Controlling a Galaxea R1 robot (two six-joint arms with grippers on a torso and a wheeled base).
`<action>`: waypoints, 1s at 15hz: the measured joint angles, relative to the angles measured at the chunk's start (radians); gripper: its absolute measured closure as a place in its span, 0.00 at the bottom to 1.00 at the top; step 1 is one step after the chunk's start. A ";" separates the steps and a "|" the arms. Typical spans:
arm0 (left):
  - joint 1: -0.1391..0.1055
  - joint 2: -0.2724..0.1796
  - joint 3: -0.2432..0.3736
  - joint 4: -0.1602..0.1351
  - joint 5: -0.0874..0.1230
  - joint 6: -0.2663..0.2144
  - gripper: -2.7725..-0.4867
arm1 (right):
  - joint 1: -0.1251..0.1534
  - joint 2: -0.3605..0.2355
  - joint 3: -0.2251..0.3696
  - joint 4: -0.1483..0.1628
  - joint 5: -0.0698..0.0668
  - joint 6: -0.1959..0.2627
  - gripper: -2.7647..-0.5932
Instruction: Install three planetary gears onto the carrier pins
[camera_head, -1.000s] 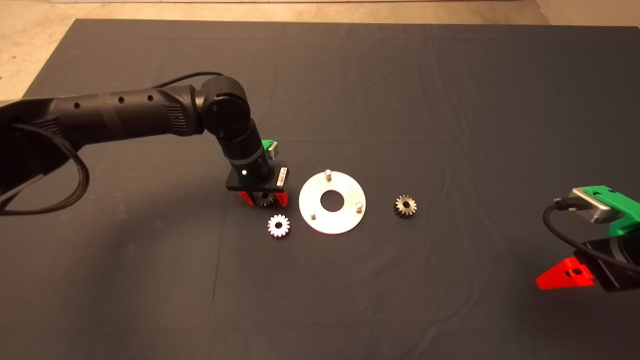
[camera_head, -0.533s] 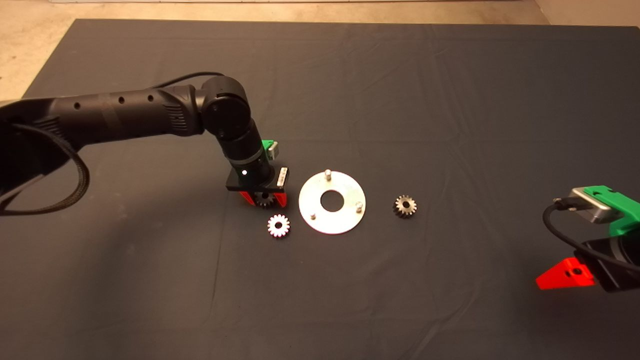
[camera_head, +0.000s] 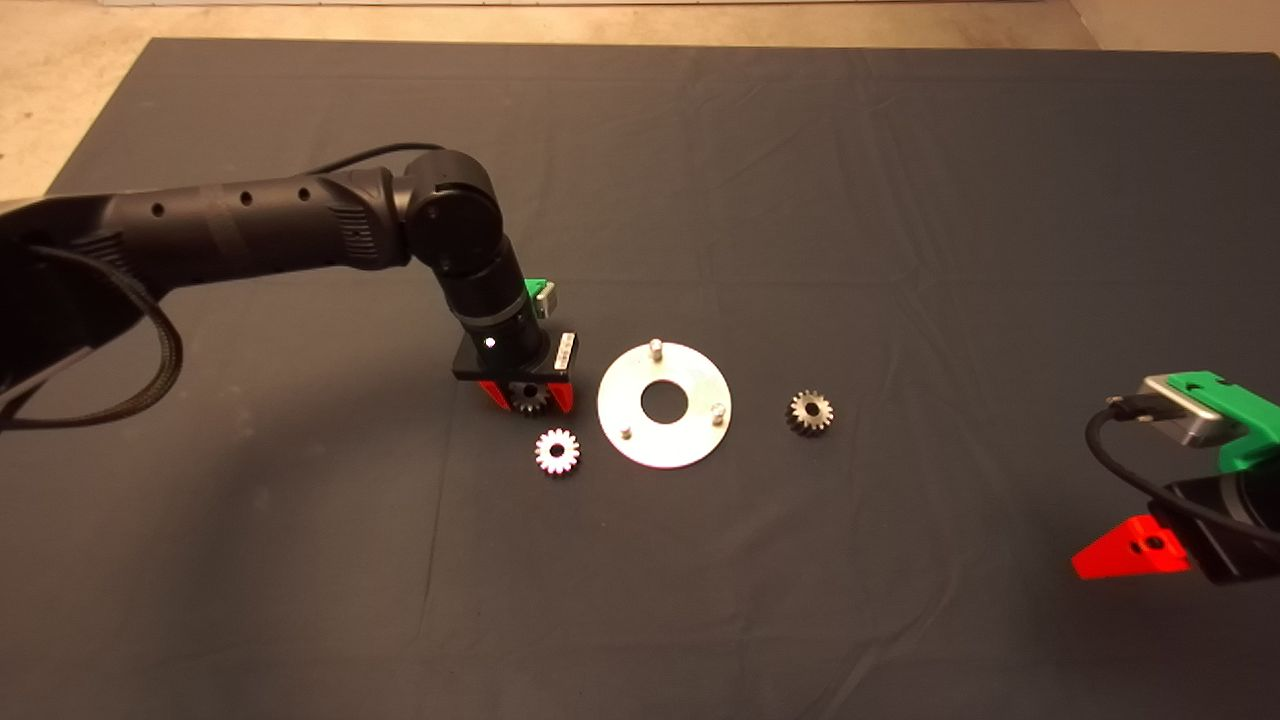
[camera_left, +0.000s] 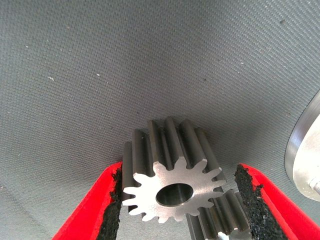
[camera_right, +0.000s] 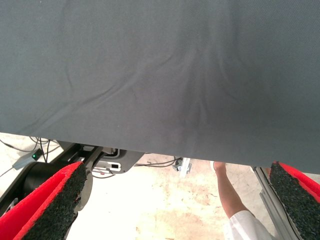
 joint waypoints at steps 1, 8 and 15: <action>0.000 0.004 0.000 0.008 0.010 0.000 0.57 | 0.000 0.000 0.000 0.000 0.000 0.000 0.02; 0.000 0.017 -0.007 0.038 0.045 0.000 0.60 | 0.000 0.000 0.000 0.000 0.000 0.000 0.02; -0.003 0.017 -0.019 0.039 0.050 0.011 0.71 | 0.000 0.000 0.000 0.000 0.000 0.000 0.02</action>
